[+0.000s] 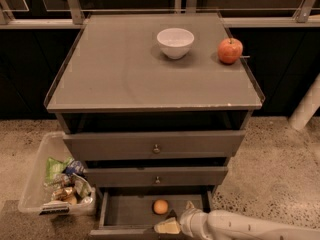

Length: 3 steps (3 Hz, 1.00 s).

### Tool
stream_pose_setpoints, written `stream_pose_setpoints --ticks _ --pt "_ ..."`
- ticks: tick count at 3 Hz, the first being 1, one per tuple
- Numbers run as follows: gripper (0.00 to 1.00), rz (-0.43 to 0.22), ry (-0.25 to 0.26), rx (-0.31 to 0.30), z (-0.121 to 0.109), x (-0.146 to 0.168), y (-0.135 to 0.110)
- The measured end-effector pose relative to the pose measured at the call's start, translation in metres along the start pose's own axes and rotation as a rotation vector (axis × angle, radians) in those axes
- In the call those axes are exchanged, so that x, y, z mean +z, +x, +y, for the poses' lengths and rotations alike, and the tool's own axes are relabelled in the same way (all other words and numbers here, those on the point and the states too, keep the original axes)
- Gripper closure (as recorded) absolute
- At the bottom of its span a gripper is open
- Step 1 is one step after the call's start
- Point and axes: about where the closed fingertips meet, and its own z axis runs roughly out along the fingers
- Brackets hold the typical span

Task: Pick orange from bottom drawer and place on counter

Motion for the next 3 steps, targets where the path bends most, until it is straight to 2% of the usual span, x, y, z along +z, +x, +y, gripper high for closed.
stream_pose_setpoints --ticks 1,2,3 --pt "0.00 -0.006 0.012 0.026 -0.017 0.060 0.014" --pt "0.00 -0.011 0.015 0.022 -0.016 0.061 0.015" --pt "0.00 -0.027 0.005 0.007 -0.022 0.083 0.015"
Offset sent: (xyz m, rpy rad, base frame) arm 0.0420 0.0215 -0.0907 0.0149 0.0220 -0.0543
